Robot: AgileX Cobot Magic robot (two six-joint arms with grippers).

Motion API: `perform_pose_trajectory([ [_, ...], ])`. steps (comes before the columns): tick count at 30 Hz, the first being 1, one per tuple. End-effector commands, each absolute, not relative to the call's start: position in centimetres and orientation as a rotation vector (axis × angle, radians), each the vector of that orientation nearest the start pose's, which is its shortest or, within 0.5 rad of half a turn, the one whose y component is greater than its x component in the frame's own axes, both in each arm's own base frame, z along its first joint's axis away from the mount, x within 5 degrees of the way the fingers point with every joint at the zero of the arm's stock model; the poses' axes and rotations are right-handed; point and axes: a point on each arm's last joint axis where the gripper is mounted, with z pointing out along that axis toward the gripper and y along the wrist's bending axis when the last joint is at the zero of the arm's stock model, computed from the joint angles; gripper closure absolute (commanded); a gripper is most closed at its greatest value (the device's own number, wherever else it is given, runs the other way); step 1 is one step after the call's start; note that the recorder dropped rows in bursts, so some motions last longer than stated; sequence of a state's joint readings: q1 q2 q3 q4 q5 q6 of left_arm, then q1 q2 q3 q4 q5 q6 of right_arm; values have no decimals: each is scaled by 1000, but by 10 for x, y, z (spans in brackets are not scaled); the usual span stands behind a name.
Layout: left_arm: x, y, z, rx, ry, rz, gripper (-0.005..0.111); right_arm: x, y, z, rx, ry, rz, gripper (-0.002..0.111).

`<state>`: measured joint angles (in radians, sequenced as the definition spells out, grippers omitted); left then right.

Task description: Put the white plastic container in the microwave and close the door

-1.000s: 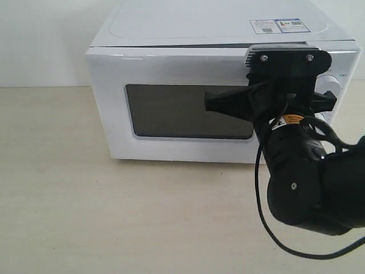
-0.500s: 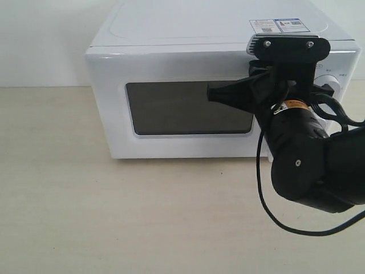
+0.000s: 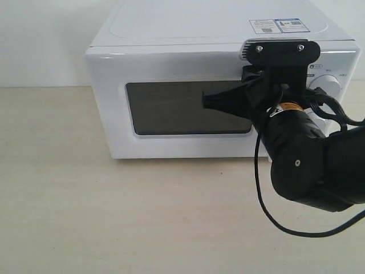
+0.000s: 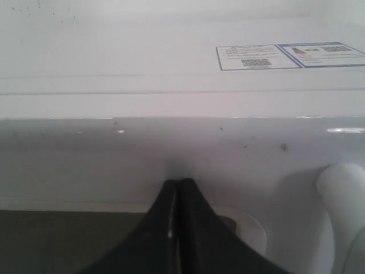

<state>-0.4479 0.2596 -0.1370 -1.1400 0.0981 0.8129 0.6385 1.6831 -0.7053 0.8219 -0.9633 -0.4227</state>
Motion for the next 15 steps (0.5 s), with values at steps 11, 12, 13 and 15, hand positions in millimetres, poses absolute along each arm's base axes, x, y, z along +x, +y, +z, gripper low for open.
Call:
perform_pose_trajectory([
  [11, 66, -41, 238, 199, 1673, -641, 103, 249, 139, 230, -2, 1681, -79, 108],
  [12, 66, -41, 238, 199, 1673, -641, 103, 244, 139, 231, -20, 1683, -79, 108],
  [13, 66, -41, 238, 199, 1673, -641, 103, 234, 138, 234, -42, 1682, -79, 108],
  [15, 66, -41, 238, 199, 1673, -641, 103, 226, 136, 235, -20, 1702, -63, 108],
])
